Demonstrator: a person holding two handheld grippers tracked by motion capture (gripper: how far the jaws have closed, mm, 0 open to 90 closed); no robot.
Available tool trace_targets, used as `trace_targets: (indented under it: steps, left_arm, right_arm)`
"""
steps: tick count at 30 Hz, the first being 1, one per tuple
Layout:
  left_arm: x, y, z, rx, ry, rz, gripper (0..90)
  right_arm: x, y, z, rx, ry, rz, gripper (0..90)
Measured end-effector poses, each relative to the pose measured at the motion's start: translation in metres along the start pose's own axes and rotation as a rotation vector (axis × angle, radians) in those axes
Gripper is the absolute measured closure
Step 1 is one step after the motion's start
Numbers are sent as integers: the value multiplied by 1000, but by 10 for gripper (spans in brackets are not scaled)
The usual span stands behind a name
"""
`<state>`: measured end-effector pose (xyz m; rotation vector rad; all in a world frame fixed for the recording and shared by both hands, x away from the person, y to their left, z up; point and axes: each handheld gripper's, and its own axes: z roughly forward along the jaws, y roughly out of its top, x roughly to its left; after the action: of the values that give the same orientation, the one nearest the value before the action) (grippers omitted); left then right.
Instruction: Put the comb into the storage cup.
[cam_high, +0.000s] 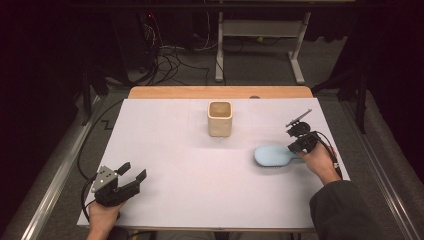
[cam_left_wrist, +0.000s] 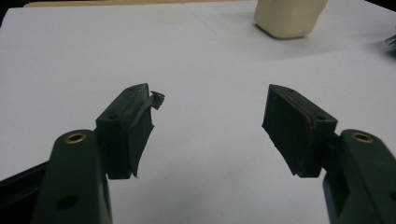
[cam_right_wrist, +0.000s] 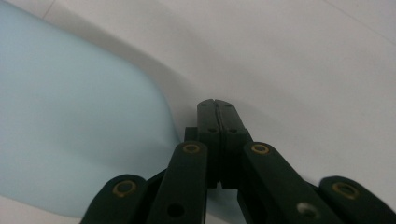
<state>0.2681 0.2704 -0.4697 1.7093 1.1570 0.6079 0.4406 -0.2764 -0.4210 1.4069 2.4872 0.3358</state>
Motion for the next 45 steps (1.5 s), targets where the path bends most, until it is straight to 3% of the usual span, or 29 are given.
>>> trace_targets:
  steps: [19,45]
  left_arm:
    - [0,0,0,0,4,-2,332]
    - [0,0,1,8,3,1,332]
  right_arm:
    - [-7,-19,-9,-4,-2,17,900]
    - [7,-42,-14,-16,51,-1,900]
